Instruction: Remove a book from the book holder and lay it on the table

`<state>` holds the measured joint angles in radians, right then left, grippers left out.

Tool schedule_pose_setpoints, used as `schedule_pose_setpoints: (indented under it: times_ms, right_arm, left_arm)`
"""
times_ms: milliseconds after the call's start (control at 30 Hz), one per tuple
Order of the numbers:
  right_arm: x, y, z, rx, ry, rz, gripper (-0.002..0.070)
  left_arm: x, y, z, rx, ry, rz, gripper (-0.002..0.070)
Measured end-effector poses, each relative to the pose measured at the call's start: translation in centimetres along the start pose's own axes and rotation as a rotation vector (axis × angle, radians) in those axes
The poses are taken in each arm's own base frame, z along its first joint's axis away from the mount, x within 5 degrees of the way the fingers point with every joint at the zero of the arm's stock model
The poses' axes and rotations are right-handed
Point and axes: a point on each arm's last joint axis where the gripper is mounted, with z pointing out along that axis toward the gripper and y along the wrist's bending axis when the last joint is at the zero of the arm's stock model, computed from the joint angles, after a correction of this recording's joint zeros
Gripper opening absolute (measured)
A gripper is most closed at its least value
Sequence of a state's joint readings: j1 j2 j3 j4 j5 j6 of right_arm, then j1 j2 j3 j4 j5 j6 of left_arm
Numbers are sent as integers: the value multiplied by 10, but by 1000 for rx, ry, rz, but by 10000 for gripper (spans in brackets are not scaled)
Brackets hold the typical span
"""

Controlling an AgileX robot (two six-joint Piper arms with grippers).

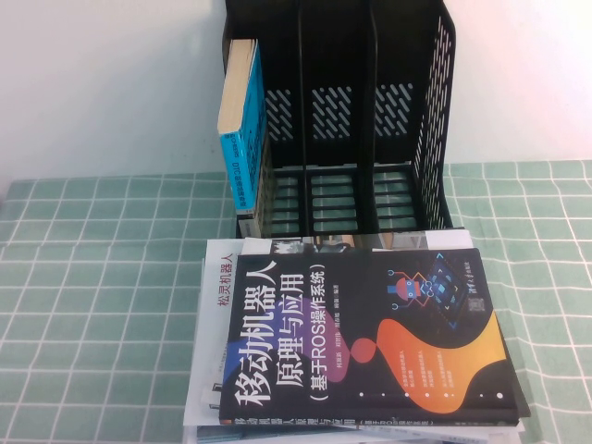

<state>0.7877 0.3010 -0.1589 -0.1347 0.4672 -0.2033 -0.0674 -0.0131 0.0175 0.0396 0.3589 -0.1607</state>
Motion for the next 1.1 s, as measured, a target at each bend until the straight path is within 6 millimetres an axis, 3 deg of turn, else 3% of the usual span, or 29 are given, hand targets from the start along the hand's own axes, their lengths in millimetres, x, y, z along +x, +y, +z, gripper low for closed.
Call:
schedule_pose_setpoints:
  times_ms: [567, 700, 900, 1100]
  right_arm:
    - [0, 0, 0, 0, 1, 3, -2]
    - [1, -2, 1, 32, -2, 135, -2]
    - [5, -18, -7, 258, -57, 452, -2]
    - [17, -27, -26, 584, -165, 496, -2]
  left_arm:
    - [0, 0, 0, 1, -2, 0, -2]
    - [0, 0, 0, 1, -2, -2, -2]
    - [0, 0, 0, 2, -2, -4, -3]
    - [0, 0, 0, 2, -2, -4, -2]
